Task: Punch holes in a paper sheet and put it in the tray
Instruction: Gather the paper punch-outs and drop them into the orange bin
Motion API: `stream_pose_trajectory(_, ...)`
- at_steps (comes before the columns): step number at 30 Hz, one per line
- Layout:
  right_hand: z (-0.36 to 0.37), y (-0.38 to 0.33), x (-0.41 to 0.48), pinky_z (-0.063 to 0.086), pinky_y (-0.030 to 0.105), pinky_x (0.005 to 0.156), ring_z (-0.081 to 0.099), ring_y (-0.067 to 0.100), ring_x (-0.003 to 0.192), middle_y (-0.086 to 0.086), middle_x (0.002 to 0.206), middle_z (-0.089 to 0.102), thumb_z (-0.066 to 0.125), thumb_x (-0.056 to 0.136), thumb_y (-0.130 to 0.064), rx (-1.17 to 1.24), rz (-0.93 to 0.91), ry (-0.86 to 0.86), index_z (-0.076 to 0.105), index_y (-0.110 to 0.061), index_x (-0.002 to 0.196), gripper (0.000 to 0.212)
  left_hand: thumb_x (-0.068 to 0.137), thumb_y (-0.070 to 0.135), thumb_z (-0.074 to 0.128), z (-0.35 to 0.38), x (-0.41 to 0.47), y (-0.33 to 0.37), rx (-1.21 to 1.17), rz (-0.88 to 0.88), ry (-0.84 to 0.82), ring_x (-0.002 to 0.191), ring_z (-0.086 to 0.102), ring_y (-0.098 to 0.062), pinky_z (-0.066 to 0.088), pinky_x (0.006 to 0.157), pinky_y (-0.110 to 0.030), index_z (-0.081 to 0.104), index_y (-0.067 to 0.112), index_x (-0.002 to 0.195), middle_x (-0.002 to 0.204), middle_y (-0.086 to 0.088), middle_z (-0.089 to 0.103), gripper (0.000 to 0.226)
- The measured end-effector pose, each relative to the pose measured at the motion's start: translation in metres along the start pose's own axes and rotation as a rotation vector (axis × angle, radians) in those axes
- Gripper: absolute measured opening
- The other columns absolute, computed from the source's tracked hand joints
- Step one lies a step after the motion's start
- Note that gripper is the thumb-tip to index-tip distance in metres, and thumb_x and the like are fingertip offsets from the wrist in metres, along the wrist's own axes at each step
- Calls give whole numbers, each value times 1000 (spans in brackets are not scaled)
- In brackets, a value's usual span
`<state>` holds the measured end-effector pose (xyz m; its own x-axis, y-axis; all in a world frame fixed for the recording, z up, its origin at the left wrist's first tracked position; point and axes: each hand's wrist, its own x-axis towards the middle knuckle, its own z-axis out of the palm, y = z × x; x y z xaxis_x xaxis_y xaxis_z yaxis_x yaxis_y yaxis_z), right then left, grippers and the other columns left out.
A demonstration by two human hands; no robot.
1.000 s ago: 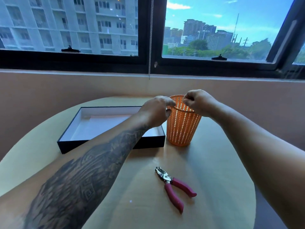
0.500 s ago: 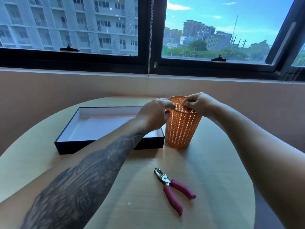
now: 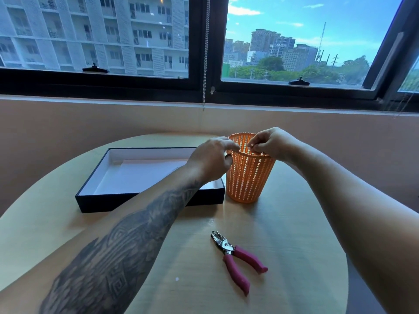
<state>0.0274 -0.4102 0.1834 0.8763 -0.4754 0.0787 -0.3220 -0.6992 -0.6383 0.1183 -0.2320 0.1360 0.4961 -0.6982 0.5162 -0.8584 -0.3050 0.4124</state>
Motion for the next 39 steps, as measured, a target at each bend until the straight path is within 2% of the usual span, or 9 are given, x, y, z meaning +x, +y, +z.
stream_pose_trajectory(3,3,1,-1,47,21,61,67,12,85,-4,92,71,69,94,-21,-35,-31,23,75,-21,99,8,89,16,61,0,-1,0,-9,-3,2,113,63,-13,52,93,-33,72,28,117,127,11,68,32)
stream_pose_trajectory(7,4,1,-3,47,20,61,66,10,84,-3,93,71,69,94,-22,-51,-63,28,73,-20,101,8,89,16,62,1,-2,0,-23,-12,7,112,63,-13,53,93,-37,73,27,117,126,10,68,33)
stream_pose_trajectory(16,3,0,-5,46,18,60,64,10,82,-2,93,69,69,94,-14,-43,-48,17,70,-22,93,8,88,15,60,0,-5,3,-31,-28,3,115,63,-14,53,94,-39,72,28,118,128,11,67,35)
stream_pose_trajectory(23,2,0,-6,48,17,59,65,13,83,2,93,67,70,91,-4,-51,-32,18,65,-21,87,18,88,14,59,0,-6,4,-39,-38,0,117,62,-14,53,95,-39,72,28,120,130,11,67,37)
stream_pose_trajectory(30,5,-1,-6,45,17,58,65,11,79,1,91,68,69,94,-15,-93,-57,14,68,-18,92,4,88,15,59,0,-6,3,-35,-42,-5,118,61,-13,53,96,-40,71,29,120,130,12,66,37)
stream_pose_trajectory(39,6,-2,-5,45,17,58,64,11,78,1,91,68,68,94,-11,-118,-50,21,67,-20,89,10,88,16,60,-1,-8,4,-32,-62,-20,117,62,-13,52,97,-38,70,30,124,134,12,65,40)
